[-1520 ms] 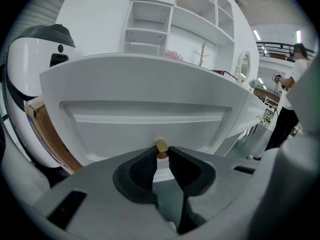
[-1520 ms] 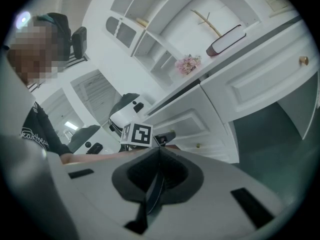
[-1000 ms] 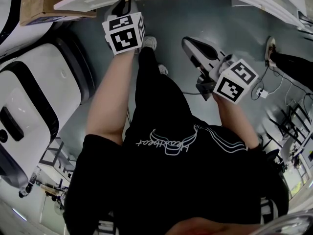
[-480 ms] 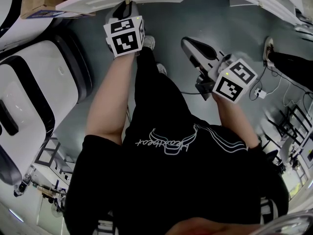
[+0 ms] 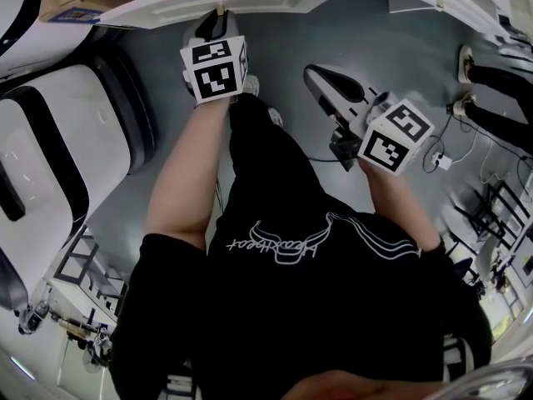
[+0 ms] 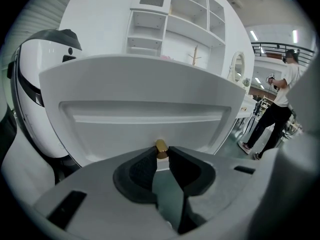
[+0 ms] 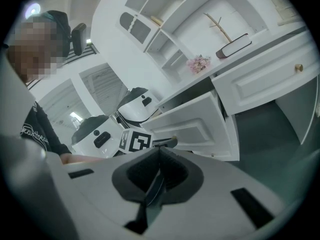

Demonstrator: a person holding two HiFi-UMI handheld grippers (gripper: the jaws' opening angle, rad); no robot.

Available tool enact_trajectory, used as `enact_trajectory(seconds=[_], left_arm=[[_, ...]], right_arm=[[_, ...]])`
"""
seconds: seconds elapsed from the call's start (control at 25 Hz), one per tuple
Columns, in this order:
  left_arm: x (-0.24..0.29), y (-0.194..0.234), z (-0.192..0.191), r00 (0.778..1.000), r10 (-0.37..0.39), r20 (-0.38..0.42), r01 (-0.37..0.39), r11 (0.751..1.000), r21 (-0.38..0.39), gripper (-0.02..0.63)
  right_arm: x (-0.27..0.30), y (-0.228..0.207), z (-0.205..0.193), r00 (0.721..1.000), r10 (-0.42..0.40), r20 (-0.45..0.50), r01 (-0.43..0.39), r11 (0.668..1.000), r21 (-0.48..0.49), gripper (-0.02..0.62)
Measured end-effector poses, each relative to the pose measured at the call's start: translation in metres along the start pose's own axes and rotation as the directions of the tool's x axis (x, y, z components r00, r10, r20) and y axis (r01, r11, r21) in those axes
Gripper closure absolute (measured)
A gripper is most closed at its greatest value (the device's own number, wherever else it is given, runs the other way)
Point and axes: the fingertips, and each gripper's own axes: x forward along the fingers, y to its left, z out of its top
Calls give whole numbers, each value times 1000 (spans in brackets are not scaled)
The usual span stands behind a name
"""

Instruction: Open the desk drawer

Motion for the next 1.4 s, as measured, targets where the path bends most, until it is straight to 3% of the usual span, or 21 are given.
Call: enact_trajectory(seconds=[0.76, 1.4], left_arm=[[-31, -8, -28, 1000, -18, -3, 18, 1000, -3, 528], [-34, -9, -34, 999, -30, -43, 29, 999, -25, 529]], right_arm=[[8, 15, -12, 999, 25, 30, -26, 999, 38, 589], [-23, 29, -21, 995, -11, 94, 6, 998, 55, 589]])
